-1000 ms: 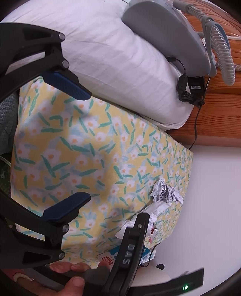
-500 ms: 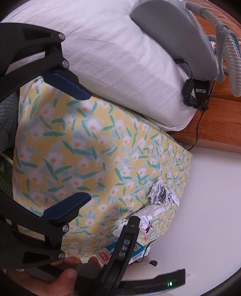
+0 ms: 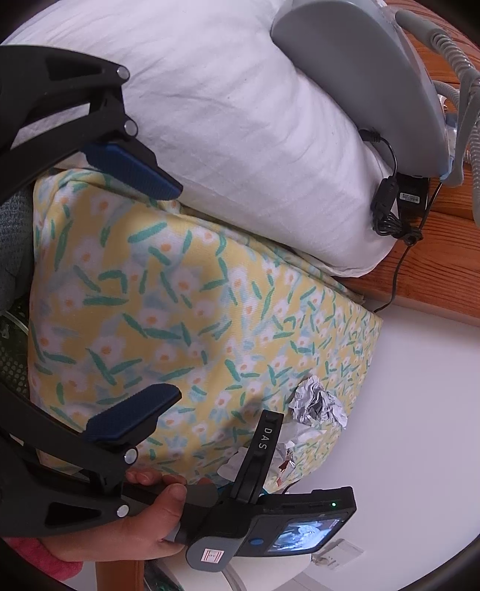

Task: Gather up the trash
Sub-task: 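Grasp the crumpled white paper with the right tool, then grasp the crumpled grey newspaper with the left tool while the right holds the paper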

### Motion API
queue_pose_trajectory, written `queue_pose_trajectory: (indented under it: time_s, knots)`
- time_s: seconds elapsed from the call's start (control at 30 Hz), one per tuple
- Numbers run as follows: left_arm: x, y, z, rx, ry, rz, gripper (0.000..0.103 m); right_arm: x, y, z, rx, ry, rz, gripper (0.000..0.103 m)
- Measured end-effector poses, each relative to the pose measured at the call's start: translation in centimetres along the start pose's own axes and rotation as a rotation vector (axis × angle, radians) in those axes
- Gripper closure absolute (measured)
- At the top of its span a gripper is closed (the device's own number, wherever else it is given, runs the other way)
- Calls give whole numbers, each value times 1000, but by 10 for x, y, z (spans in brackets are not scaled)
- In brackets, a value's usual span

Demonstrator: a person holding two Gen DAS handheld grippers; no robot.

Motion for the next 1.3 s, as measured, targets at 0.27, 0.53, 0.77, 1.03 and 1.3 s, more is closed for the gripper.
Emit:
queue_pose_trajectory:
  time_s: [0.27, 0.53, 0.77, 1.03, 1.3]
  knots:
    - [4, 2, 1, 13, 0, -23, 8, 0, 7, -3, -8, 15, -84, 58]
    - [12, 37, -9, 93, 27, -34, 8, -51, 34, 5, -18, 117, -222, 64]
    - [43, 109, -46, 236, 88, -7, 8, -93, 83, 8, -4, 219, -260, 64]
    - [114, 167, -79, 332, 47, -61, 8, -91, 117, 20, 20, 235, -330, 63]
    - [143, 177, -86, 337, 9, -111, 43, -83, 132, 32, 45, 215, -374, 62]
Point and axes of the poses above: each gripper's, at about its wrist camera, not at the fingertips, and x roughly the way its jaws point, y to its right, z to its underside, the point moved 4 cm from there along x, roughly the way its jaws point, and after that the axes turned 13 degrees about -x, right-handed, at the moved point
